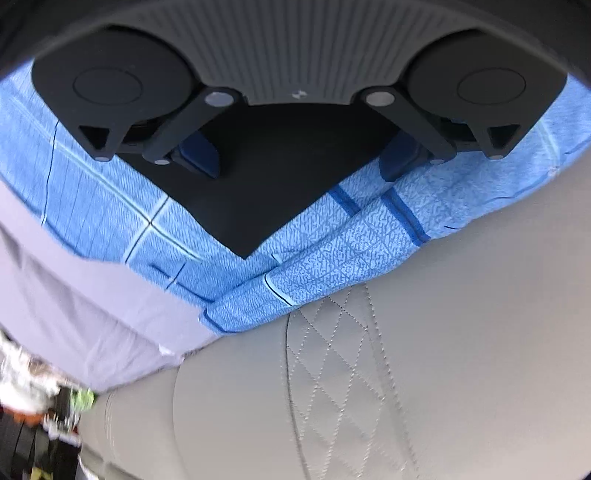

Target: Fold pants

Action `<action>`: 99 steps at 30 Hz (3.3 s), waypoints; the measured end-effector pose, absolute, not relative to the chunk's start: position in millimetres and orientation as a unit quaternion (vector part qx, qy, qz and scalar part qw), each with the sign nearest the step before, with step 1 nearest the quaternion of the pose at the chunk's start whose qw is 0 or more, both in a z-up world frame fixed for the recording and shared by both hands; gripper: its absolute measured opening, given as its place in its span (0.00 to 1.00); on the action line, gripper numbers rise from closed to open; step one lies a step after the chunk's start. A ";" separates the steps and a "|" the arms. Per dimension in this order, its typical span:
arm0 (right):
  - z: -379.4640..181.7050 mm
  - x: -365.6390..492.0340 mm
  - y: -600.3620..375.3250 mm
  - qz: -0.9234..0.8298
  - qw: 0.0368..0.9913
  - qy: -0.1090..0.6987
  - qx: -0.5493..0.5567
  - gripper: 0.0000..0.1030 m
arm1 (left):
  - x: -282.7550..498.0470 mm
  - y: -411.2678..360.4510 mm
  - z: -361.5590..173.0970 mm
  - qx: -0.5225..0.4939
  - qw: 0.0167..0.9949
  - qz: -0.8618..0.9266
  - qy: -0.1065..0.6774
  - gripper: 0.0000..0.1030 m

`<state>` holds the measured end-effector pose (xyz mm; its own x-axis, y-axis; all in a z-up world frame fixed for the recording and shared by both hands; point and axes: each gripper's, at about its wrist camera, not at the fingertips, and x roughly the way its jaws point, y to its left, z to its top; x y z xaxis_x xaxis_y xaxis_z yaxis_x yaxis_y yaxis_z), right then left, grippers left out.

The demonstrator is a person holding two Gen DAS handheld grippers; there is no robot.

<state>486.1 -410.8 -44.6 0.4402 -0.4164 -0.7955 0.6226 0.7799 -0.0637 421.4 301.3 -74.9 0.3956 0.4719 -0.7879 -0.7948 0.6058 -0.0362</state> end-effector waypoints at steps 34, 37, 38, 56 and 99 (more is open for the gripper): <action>57.5 344.4 -461.2 -0.223 0.908 0.262 0.237 0.04 | 332.6 298.6 13.6 -0.220 0.831 0.395 0.325 0.06; 66.3 297.2 -466.3 -0.220 0.910 0.238 0.260 0.04 | 292.4 304.0 34.6 -0.231 0.843 0.372 0.314 0.06; 66.5 276.7 -467.5 -0.223 0.909 0.230 0.267 0.04 | 277.8 305.1 39.1 -0.236 0.846 0.364 0.311 0.06; -20.3 79.8 -449.4 -0.352 0.863 0.284 0.227 0.04 | 91.0 286.6 -2.0 -0.183 0.855 0.340 0.346 0.04; -20.6 76.2 -443.5 -0.416 0.865 0.270 0.071 0.69 | 36.8 250.3 -32.7 -0.097 0.844 0.353 0.391 0.42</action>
